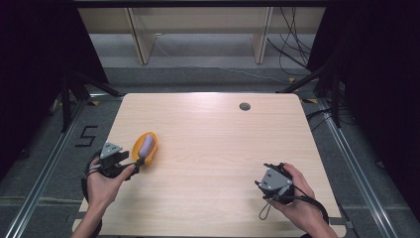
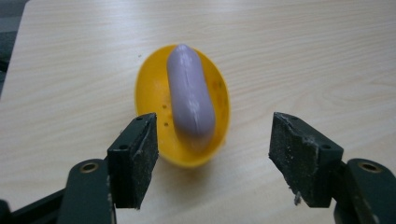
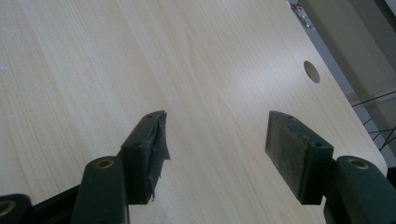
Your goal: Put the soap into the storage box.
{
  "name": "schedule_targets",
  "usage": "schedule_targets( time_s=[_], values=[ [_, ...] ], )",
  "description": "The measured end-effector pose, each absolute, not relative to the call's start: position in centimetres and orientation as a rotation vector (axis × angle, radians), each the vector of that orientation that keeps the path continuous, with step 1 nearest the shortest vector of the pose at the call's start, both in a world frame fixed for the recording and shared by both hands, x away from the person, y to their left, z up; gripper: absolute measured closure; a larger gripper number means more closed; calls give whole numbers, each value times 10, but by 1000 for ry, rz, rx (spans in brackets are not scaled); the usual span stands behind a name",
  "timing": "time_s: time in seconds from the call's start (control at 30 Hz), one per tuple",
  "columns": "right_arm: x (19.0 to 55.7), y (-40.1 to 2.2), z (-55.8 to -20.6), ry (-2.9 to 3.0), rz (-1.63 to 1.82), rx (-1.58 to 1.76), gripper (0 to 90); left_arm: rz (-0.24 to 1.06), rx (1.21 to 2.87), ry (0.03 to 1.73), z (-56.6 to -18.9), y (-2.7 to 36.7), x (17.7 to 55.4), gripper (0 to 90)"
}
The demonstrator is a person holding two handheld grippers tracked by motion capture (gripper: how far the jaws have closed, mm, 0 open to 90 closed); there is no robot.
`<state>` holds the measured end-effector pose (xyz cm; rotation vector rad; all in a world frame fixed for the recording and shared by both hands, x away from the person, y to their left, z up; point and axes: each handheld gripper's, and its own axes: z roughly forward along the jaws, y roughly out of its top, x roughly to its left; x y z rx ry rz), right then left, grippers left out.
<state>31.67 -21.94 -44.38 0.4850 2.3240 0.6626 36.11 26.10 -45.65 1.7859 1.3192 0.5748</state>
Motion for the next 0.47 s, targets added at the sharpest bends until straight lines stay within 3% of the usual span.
schedule_targets(
  time_s=[0.23, 0.47],
  values=[
    [318, -221, -446, 2329, 667, 499, 390, 511, 1763, 1340, -487, 268, 328, 322],
    [322, -226, -449, 2329, 687, 520, 385, 419, 1763, 1353, -501, 265, 319, 337]
  ],
)
